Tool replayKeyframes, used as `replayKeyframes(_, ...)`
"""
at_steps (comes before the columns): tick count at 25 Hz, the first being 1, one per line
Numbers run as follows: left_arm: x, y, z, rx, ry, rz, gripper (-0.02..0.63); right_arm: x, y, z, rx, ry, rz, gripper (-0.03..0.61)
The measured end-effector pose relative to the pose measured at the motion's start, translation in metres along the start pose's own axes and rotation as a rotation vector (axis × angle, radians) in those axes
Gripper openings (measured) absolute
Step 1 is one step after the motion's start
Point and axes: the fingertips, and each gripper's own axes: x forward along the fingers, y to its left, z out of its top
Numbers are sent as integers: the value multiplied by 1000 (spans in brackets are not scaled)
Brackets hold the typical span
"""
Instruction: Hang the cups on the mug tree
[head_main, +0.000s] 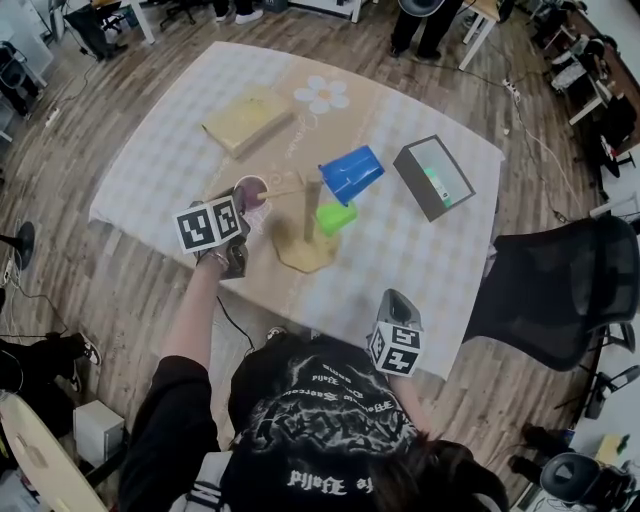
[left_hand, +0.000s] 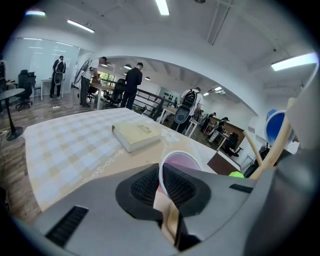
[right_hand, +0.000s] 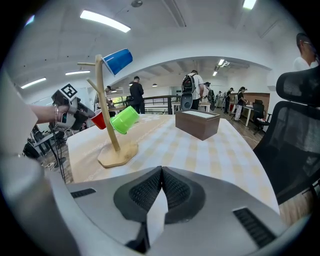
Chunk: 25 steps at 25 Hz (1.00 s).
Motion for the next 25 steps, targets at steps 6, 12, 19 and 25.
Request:
replayKeyframes(6,-16,-36,32,35,-88,-69,41,-4,3,0,0,0,5,8)
replayKeyframes(12,-28,-59,55,137,-172,-59,41,-4,11,-2,-22,4,25,8)
replayKeyframes(19,-33,-79,61,232,-214,-69,41,-5,16,1,-33,-7,38,8)
replayKeyframes(25,-41,-94,67,354,-275,-50,41,-6,17,2,-35,-9,41,8)
